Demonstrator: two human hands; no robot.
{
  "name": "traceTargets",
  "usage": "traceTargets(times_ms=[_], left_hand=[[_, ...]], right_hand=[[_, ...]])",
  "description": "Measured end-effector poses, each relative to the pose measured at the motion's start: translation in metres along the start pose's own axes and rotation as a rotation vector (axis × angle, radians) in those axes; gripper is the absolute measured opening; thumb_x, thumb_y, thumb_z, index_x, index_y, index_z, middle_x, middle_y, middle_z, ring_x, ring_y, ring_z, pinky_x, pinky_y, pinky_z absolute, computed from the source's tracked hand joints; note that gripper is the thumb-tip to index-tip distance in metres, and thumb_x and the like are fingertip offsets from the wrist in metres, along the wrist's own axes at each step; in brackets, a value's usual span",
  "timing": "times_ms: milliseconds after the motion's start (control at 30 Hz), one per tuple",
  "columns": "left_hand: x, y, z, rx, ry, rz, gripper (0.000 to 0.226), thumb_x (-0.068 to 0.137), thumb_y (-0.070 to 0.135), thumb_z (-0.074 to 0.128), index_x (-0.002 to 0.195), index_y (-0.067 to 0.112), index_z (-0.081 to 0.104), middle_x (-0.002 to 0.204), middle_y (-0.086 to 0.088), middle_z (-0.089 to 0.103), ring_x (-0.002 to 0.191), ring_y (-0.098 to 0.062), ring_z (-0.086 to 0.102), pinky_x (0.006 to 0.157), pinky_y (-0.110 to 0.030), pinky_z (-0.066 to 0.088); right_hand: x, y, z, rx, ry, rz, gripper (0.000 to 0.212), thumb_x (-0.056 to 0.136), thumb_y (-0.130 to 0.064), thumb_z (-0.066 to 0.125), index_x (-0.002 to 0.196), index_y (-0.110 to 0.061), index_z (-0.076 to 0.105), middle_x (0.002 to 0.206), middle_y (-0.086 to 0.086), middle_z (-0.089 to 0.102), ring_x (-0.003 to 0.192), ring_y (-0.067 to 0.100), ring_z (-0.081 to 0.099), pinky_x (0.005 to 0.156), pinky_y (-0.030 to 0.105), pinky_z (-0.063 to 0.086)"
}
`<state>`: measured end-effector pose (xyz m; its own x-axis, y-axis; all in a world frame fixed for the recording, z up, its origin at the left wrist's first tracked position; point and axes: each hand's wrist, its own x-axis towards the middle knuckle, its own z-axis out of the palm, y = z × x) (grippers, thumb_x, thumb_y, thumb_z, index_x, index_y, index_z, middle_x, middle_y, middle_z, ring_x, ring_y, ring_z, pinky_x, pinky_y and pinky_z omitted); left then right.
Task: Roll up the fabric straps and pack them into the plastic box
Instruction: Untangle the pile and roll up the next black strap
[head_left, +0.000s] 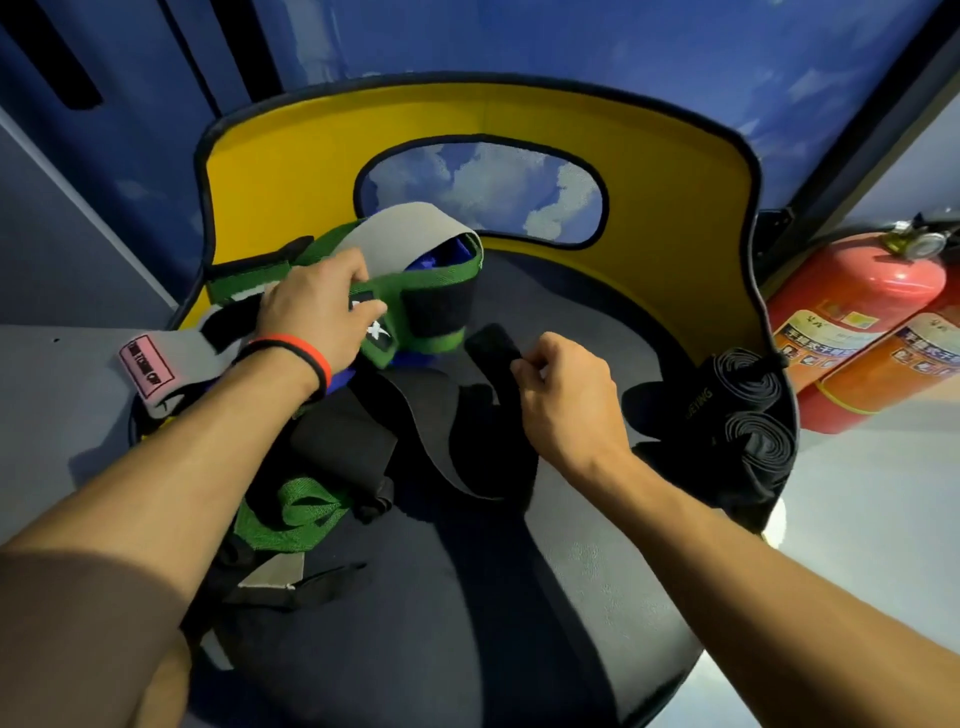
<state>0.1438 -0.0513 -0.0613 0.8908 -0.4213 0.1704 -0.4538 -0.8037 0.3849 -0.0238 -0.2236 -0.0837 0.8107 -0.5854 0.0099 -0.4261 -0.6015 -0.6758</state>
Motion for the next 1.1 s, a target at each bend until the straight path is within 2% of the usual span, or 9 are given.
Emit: traceTargets(times_ms=[133,267,533,633,700,767,833,967,1100], left_hand=[[0.015,-0.029,-0.020,0.000,0.120,-0.186,0.028,0.090,0.029,0.073,0.108,0.012,0.060,0.107,-0.027,0.065,0.098,-0.047,0.060,0.080,-0.049,0.049],[0.016,-0.035,-0.030,0.081,0.095,-0.167,0.033,0.090,0.034,0.074,0.115,0.017,0.062,0.108,-0.026,0.067,0.102,-0.048,0.060,0.090,-0.051,0.048],[-0.009,0.001,-0.016,0.126,-0.013,0.124,0.062,0.083,0.035,0.079,0.138,0.025,0.052,0.137,-0.006,0.052,0.126,-0.034,0.047,0.103,-0.053,0.040],[-0.032,0.022,-0.019,0.056,-0.003,0.380,0.044,0.084,0.031,0.074,0.126,0.023,0.063,0.128,-0.001,0.056,0.119,-0.030,0.049,0.100,-0.049,0.043],[-0.052,0.030,-0.016,0.107,-0.162,0.467,0.038,0.089,0.042,0.065,0.124,0.029,0.063,0.125,0.005,0.058,0.116,-0.025,0.052,0.097,-0.047,0.045],[-0.068,0.033,-0.011,0.235,-0.407,0.381,0.054,0.093,0.051,0.059,0.143,0.034,0.047,0.137,0.007,0.052,0.124,-0.023,0.051,0.100,-0.044,0.044],[-0.074,0.031,-0.006,0.284,-0.557,0.255,0.065,0.093,0.049,0.062,0.150,0.037,0.034,0.144,0.006,0.047,0.125,-0.025,0.053,0.099,-0.043,0.047],[-0.074,0.028,-0.007,0.167,-0.496,0.225,0.034,0.089,0.036,0.070,0.119,0.040,0.054,0.109,0.010,0.062,0.100,-0.022,0.063,0.085,-0.038,0.052],[-0.083,0.034,-0.014,0.045,-0.406,0.215,0.022,0.086,0.031,0.069,0.094,0.032,0.049,0.079,0.010,0.057,0.077,-0.016,0.060,0.068,-0.033,0.050]], right_hand=[[-0.017,0.021,-0.015,-0.177,-0.062,0.000,0.021,0.101,-0.026,0.052,0.086,-0.012,0.056,0.082,0.003,0.060,0.074,0.030,0.059,0.065,0.044,0.053],[-0.031,0.042,-0.030,-0.415,-0.100,-0.051,0.017,0.101,-0.028,0.050,0.088,-0.017,0.051,0.088,0.003,0.056,0.074,0.032,0.056,0.062,0.039,0.046],[-0.022,0.029,-0.049,-0.284,-0.112,-0.084,0.017,0.089,-0.039,0.062,0.086,-0.023,0.062,0.087,-0.002,0.070,0.081,0.027,0.066,0.071,0.042,0.057],[-0.018,0.025,-0.046,-0.336,-0.123,-0.098,0.026,0.088,-0.049,0.062,0.084,-0.024,0.060,0.086,-0.003,0.067,0.078,0.026,0.064,0.069,0.039,0.056],[-0.016,0.023,-0.048,-0.416,-0.215,-0.085,0.039,0.086,-0.063,0.062,0.087,-0.024,0.060,0.087,-0.002,0.065,0.079,0.027,0.063,0.069,0.038,0.056],[-0.016,0.022,-0.049,-0.499,-0.359,-0.046,0.048,0.082,-0.071,0.063,0.091,-0.025,0.062,0.087,0.000,0.064,0.080,0.027,0.064,0.070,0.039,0.057],[-0.017,0.025,-0.047,-0.521,-0.409,-0.033,0.038,0.083,-0.061,0.068,0.091,-0.024,0.063,0.088,0.003,0.066,0.080,0.029,0.064,0.070,0.040,0.058],[-0.008,0.034,-0.039,-0.252,-0.226,0.008,0.024,0.090,-0.031,0.067,0.077,-0.012,0.059,0.076,0.007,0.066,0.071,0.031,0.064,0.057,0.041,0.053],[0.013,0.039,-0.032,0.372,-0.083,0.288,0.030,0.092,-0.036,0.073,0.104,-0.009,0.070,0.096,0.006,0.074,0.084,0.021,0.072,0.060,0.037,0.060]])
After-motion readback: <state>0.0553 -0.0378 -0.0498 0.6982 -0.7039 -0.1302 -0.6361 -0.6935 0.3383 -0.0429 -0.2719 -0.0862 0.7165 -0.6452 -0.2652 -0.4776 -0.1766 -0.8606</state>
